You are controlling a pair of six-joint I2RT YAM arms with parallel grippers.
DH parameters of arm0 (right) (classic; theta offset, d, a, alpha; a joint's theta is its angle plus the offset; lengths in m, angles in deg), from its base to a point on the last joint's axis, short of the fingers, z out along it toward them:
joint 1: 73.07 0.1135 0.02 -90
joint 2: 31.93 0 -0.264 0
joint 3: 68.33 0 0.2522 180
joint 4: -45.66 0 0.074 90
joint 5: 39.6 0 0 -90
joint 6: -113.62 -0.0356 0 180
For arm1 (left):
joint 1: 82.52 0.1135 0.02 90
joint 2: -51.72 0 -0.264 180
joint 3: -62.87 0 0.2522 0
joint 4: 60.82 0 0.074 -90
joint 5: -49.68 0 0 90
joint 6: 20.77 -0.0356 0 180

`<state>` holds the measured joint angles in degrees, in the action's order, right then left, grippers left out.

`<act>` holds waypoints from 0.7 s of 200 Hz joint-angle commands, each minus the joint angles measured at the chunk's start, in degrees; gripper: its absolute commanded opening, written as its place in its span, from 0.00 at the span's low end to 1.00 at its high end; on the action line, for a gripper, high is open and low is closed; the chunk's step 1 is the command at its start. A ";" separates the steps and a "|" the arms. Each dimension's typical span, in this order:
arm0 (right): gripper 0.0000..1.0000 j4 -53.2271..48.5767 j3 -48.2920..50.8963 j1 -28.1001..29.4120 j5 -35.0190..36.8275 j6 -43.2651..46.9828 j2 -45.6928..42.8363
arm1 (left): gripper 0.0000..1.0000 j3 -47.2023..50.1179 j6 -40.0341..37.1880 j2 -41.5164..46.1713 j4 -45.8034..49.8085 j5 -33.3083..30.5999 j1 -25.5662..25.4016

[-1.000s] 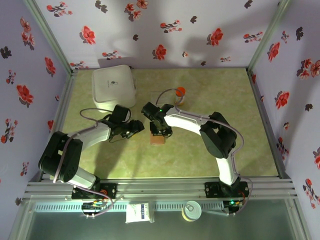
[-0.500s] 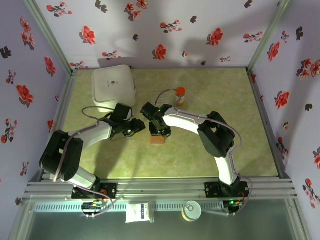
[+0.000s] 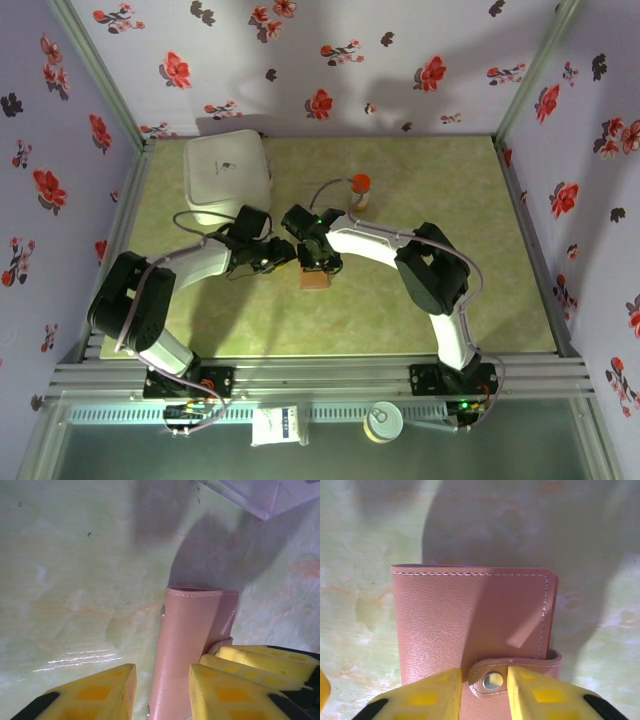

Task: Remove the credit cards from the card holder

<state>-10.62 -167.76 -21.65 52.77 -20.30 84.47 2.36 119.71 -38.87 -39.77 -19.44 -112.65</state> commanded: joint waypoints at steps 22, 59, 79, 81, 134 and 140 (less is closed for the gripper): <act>0.19 0.59 1.95 -0.34 -0.27 -0.11 2.16 | 0.32 -2.38 -1.16 -0.91 1.22 0.81 -0.63; 0.11 1.03 2.73 -0.48 -0.35 0.22 0.96 | 0.32 -3.40 -1.43 -1.69 1.99 0.99 -1.40; 0.05 1.94 3.56 -0.66 -0.61 0.33 -0.38 | 0.31 -4.11 -1.42 -2.29 2.03 1.08 -2.03; 0.05 2.05 3.71 -0.63 -0.61 0.31 -0.45 | 0.31 -4.14 -1.39 -2.37 2.03 1.09 -2.08; 0.10 0.55 3.97 -1.00 1.81 0.94 -5.06 | 0.32 -4.96 -0.69 -3.24 1.94 0.92 -2.59; 0.12 0.22 3.97 -1.12 2.01 1.02 -5.50 | 0.32 -4.96 -0.59 -3.32 1.90 0.91 -2.57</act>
<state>-8.46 -164.66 -22.19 53.01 -19.93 81.58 -1.11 119.71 -41.23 -38.83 -19.20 -114.94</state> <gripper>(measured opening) 0.092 0.312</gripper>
